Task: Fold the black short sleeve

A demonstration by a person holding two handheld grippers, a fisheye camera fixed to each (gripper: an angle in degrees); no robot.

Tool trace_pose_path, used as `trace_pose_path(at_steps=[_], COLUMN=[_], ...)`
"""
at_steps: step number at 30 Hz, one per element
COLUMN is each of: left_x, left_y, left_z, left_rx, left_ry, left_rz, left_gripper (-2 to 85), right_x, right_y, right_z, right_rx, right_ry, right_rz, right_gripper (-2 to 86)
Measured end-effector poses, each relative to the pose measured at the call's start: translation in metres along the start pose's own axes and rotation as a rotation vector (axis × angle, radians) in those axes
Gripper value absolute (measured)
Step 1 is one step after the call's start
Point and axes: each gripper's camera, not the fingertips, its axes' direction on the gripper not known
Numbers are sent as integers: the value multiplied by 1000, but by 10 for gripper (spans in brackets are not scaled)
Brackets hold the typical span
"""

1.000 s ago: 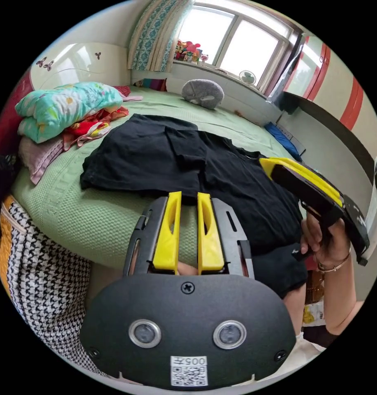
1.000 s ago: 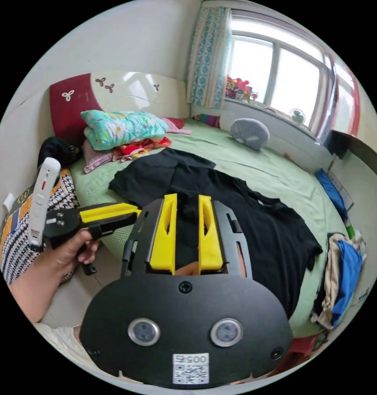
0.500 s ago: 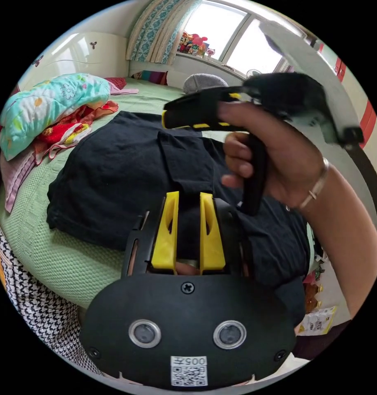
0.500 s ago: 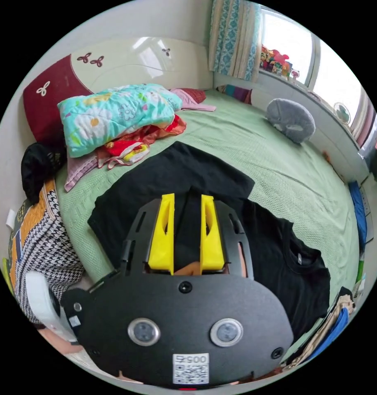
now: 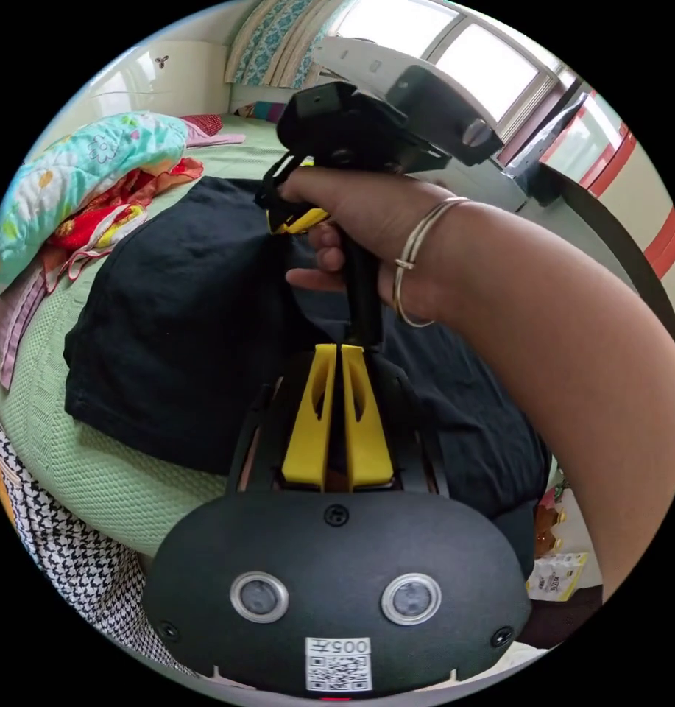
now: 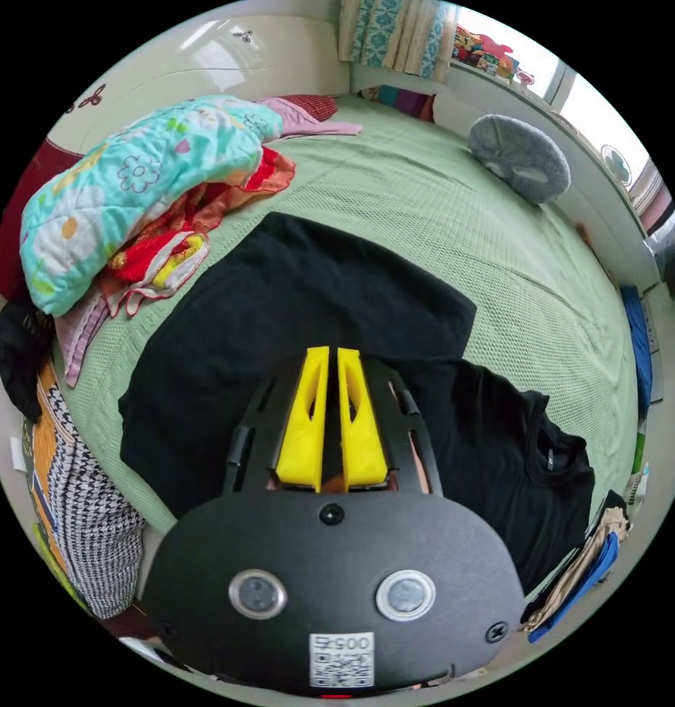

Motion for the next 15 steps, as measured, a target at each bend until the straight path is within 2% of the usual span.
trace_pose_path(at_steps=[7, 15], left_x=[16, 41], left_y=[3, 28], left_z=[-3, -1], left_rx=[34, 33], left_ry=[-26, -27], left_rz=[68, 116], left_gripper=[6, 3], right_x=[87, 214], right_y=[3, 61], right_z=[-77, -104], right_rx=[139, 134], right_ry=[-184, -184], right_rz=[121, 320], right_gripper=[-14, -14])
